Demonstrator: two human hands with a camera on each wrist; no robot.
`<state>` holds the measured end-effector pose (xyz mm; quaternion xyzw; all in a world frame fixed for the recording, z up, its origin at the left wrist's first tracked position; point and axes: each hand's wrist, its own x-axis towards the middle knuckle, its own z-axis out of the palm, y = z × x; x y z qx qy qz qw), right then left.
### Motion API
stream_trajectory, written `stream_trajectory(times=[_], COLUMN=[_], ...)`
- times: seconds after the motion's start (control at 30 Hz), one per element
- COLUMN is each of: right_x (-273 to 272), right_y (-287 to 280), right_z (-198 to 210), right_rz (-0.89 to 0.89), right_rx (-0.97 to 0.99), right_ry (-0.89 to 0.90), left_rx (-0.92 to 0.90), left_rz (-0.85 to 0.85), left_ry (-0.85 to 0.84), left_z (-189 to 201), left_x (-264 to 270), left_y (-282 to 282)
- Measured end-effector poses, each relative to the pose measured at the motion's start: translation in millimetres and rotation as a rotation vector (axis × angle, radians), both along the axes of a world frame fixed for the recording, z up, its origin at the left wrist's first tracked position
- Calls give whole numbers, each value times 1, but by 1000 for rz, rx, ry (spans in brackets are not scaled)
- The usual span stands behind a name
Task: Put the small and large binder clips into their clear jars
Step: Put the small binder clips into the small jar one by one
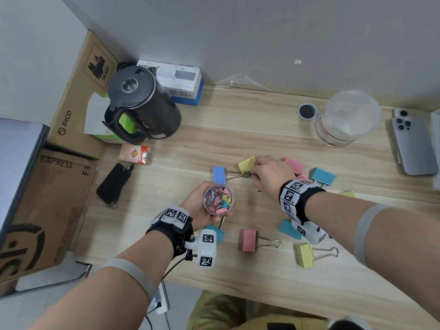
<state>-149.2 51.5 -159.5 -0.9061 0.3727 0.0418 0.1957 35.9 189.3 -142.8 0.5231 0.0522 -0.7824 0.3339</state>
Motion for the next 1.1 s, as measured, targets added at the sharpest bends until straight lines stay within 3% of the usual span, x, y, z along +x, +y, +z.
stream_trajectory(times=[0.13, 0.37, 0.43, 0.57, 0.63, 0.73, 0.8, 0.97, 1.1], right_x=[0, 3, 8, 14, 12, 6, 2, -11, -23], right_y=[0, -7, -4, 13, 24, 39, 47, 64, 57], right_z=[6, 35, 46, 65, 68, 62, 58, 49, 48], right_rz=[-105, -413, -405, -204, -80, 109, 143, 87, -164], right_rx=[117, 451, 538, 654, 630, 391, 312, 305, 290], right_ry=[-63, -343, -425, -478, -431, -344, -375, -519, -585], left_rx=[-13, 1, 17, 11, 18, 25, 34, 29, 12], left_rz=[-5, -10, -17, -23, -30, -55, -57, -29, -31], left_ry=[-10, -34, -40, -50, -61, -86, -89, -121, -132], left_z=[2, 0, 0, 2, 4, 6, 6, 4, 5], left_x=[0, -6, -10, -20, -26, -29, -30, -34, -39], left_y=[1, -4, -7, -11, -12, -13, -13, -8, -8])
